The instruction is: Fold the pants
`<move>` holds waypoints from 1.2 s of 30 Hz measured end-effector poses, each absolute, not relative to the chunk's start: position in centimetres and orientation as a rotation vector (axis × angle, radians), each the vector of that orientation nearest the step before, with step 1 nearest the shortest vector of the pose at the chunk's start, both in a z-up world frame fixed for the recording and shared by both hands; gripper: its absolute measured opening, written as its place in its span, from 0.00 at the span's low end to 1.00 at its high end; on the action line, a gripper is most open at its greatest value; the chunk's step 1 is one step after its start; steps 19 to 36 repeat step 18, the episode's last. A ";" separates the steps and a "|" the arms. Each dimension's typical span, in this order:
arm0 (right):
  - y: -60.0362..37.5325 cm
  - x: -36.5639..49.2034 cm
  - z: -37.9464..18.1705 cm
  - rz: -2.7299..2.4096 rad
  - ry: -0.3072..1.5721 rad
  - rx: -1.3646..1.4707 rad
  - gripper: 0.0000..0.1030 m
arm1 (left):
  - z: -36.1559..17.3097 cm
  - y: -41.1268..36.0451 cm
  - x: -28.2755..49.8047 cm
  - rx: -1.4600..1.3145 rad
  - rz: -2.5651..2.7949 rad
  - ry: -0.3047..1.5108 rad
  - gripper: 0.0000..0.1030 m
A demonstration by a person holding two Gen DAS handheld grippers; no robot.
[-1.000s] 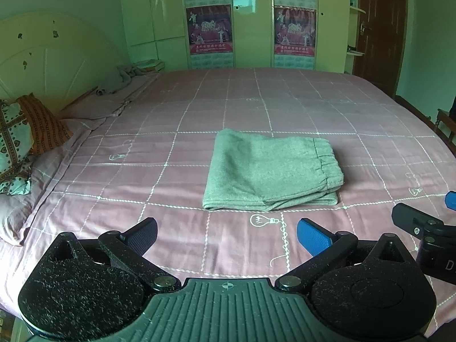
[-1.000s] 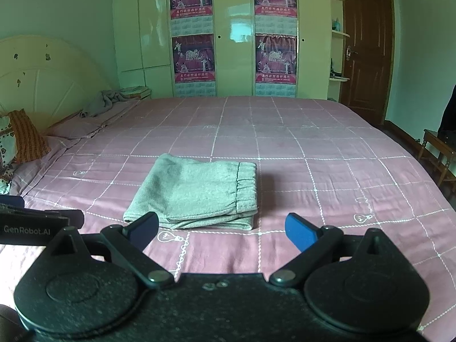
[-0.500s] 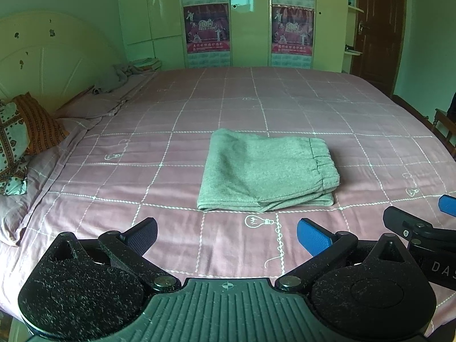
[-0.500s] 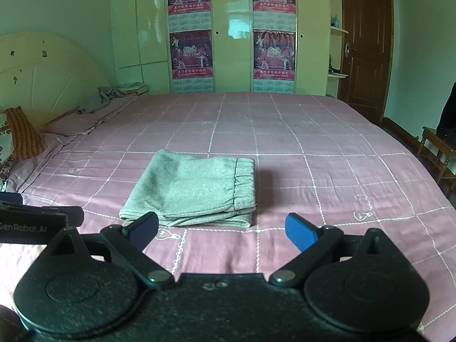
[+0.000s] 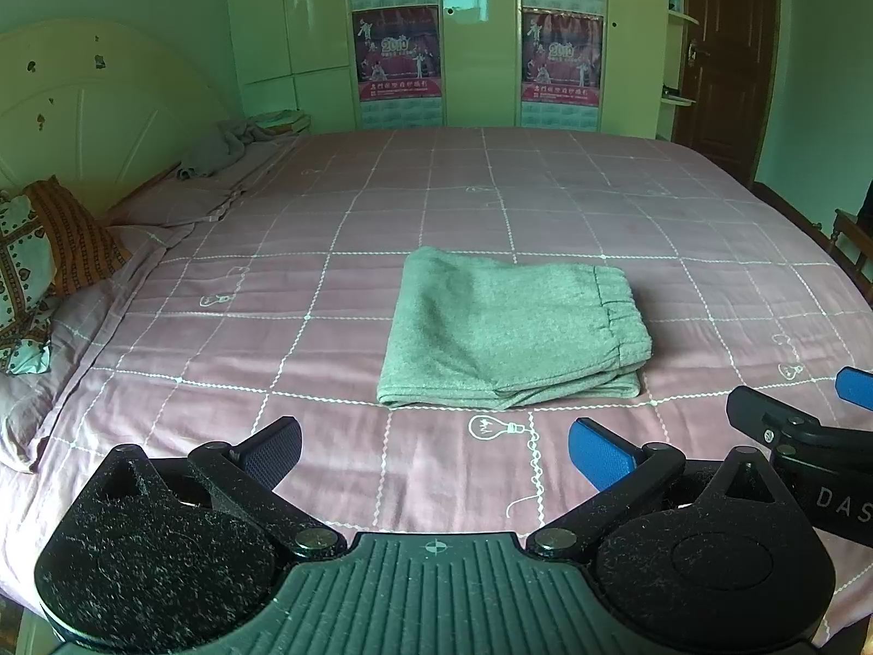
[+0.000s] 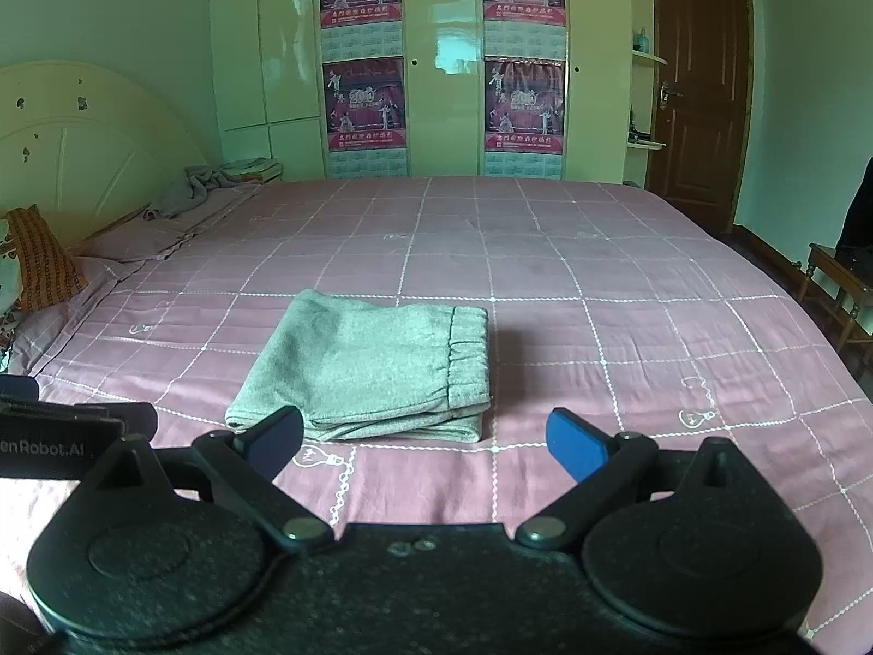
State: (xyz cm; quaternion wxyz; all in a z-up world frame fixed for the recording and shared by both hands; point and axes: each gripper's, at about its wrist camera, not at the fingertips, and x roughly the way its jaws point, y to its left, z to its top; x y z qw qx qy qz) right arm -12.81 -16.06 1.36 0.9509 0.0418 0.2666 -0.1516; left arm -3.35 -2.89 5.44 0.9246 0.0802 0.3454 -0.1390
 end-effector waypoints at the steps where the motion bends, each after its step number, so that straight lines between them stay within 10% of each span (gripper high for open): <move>1: -16.1 -12.6 1.4 -0.311 0.543 0.084 0.93 | 5.4 -2.9 -3.4 0.164 -0.285 0.708 1.00; 36: -16.1 -12.2 1.4 -0.288 0.527 0.087 0.93 | 5.1 -2.4 -1.8 0.117 -0.277 0.709 1.00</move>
